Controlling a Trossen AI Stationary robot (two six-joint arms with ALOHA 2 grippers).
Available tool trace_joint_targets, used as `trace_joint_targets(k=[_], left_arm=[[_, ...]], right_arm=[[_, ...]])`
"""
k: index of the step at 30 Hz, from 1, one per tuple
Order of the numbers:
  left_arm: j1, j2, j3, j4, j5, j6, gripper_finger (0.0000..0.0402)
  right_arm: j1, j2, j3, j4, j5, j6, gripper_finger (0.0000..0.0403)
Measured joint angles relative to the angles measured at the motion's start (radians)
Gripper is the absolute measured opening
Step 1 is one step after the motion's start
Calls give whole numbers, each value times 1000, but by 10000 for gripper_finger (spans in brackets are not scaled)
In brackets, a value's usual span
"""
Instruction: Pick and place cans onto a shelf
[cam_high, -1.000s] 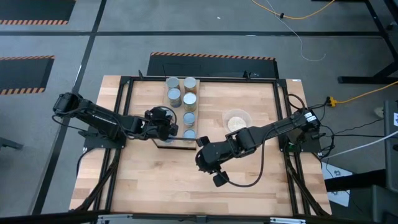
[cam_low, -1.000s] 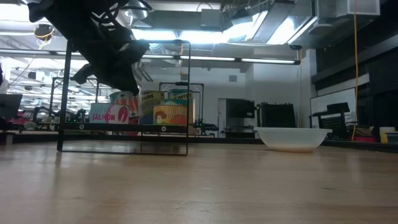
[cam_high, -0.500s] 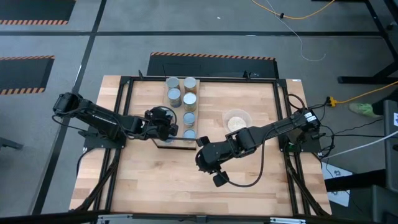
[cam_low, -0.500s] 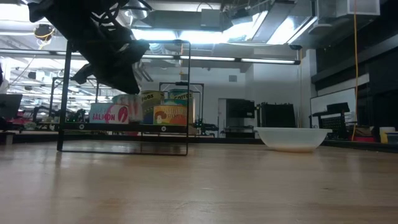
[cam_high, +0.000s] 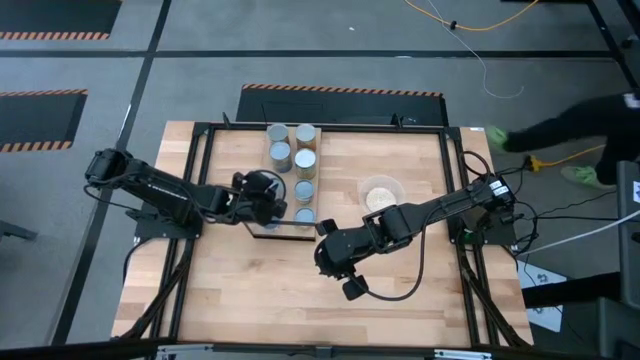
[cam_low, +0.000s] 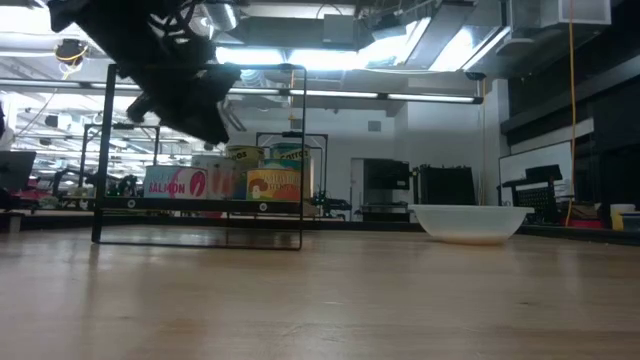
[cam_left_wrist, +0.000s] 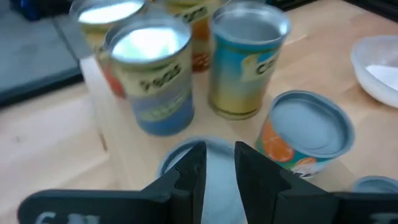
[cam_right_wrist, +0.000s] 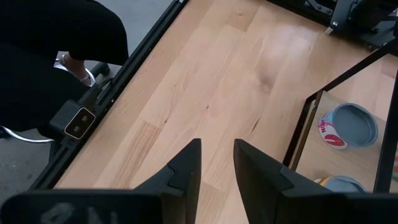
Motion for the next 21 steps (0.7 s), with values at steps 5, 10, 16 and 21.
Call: trace_joint_targets(k=[5,10,16,21], left_arm=[[0,0,60,1,3,170,78],[2,-1,132,2,46,317,78],[37,-1,188,-6,216,375,78],[103,-1,192,-25,361,324,78]], right_arm=[[0,0,0,0,0,-4,99],[0,0,0,0,0,-5,99],[0,0,0,0,1,-7,99],[-6,0,0,0,17,-35,99]])
